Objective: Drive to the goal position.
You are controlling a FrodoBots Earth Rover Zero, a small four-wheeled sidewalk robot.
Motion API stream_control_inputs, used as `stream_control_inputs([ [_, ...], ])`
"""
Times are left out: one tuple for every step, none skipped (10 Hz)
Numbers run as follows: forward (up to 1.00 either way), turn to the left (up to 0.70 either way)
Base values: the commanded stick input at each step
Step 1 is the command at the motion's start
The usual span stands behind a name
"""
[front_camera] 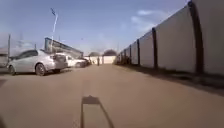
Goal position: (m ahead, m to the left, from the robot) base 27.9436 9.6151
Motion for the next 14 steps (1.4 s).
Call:
stream_control_inputs([
  [1.00,0.00],
  [1.00,0.00],
  [1.00,0.00],
  [1.00,0.00],
  [1.00,0.00],
  [1.00,0.00],
  [1.00,0.00],
  [1.00,0.00],
  [1.00,0.00],
  [1.00,0.00],
  [1.00,0.00],
  [1.00,0.00],
  [1.00,0.00],
  [1.00,0.00],
])
